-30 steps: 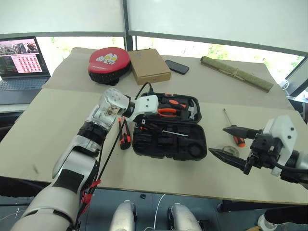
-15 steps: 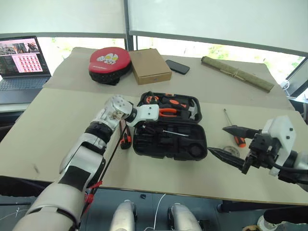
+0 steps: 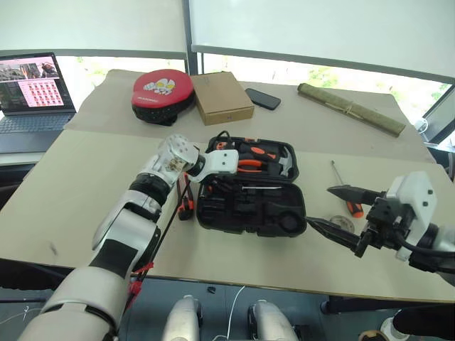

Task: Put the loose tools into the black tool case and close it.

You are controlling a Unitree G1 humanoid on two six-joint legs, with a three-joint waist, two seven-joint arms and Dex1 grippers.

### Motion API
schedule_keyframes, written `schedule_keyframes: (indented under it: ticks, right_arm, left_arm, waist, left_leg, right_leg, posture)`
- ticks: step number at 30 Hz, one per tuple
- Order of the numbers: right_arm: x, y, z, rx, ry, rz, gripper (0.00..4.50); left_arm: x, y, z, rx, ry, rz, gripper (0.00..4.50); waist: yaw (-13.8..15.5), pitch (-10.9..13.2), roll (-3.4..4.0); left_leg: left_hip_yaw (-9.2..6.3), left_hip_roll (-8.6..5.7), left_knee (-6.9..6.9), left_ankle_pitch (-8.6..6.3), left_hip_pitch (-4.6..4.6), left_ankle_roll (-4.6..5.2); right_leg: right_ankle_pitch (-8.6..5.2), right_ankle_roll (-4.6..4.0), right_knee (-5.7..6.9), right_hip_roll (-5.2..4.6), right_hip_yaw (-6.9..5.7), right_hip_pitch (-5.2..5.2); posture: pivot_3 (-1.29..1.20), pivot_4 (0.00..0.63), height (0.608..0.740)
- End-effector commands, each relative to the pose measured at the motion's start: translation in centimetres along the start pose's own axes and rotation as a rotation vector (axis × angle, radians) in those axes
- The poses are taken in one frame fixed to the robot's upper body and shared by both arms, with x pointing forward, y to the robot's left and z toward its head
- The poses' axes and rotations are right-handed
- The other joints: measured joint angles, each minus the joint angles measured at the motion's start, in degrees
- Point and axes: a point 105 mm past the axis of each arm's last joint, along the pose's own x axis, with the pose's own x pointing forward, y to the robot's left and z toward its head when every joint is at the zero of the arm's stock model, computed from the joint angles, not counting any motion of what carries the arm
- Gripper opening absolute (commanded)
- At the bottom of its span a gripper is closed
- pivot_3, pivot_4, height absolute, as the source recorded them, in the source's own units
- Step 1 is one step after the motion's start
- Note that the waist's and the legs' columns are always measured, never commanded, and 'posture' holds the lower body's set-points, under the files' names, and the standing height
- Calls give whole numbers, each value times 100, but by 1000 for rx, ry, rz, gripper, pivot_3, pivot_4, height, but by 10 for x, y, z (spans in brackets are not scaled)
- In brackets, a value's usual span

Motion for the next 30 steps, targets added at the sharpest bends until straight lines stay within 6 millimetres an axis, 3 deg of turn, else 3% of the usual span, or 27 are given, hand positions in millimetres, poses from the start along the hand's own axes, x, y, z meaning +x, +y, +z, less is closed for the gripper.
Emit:
schedule_keyframes:
  ticks: [1,2,8,13,14,18,22,30]
  right_arm:
    - [0,1,6,-23,-17,1,4500]
    - [0,2,5,-22,-17,0,4500]
    - [0,4,4,-15,-15,1,4500]
    - [-1,4,2,-11,-12,1,4500]
    - [-1,3,2,-10,-13,0,4500]
    - [1,1,1,-16,-6,-10,4500]
    - [2,0,0,-17,-3,-12,4500]
    - [1,-3,-2,-11,-3,-25,4500]
  left_arm:
    - [0,8,7,29,23,31,1095]
    - [0,9,8,31,22,36,1619]
    - [-9,14,23,45,-32,38,3590]
    - [-12,17,33,67,-71,43,3590]
    - [-12,16,33,66,-76,44,3014]
    - [1,11,25,69,-42,34,1761]
    - [5,14,21,51,-22,66,128]
    - [9,9,11,55,23,42,11]
  waist:
    - [-1,0,0]
    - [-1,0,0]
    - [10,0,0]
    - [-6,0,0]
    - [-6,0,0]
    - [-1,0,0]
    - [-4,0,0]
    - [-4,0,0]
  left_leg:
    - [0,0,0,0,0,0]
    - [0,0,0,0,0,0]
    - [-6,-2,8,2,1,3]
    - [-7,-2,4,2,-1,3]
    - [-7,-2,4,2,-1,3]
    - [-7,-2,5,2,-1,3]
    - [-7,-3,6,2,-1,3]
    - [-8,-3,6,2,0,3]
  right_leg:
    - [0,0,0,0,0,0]
    - [0,0,0,0,0,0]
    - [1,2,0,-1,-4,9]
    - [1,2,0,0,-4,5]
    - [1,2,0,0,-4,5]
    - [1,2,0,0,-4,5]
    - [1,2,0,0,-4,6]
    - [1,2,0,0,-4,8]
  posture:
    - [0,150,740]
    - [0,150,740]
    - [0,150,740]
    - [0,150,740]
    - [0,150,740]
    - [0,150,740]
    - [0,150,740]
    - [0,150,740]
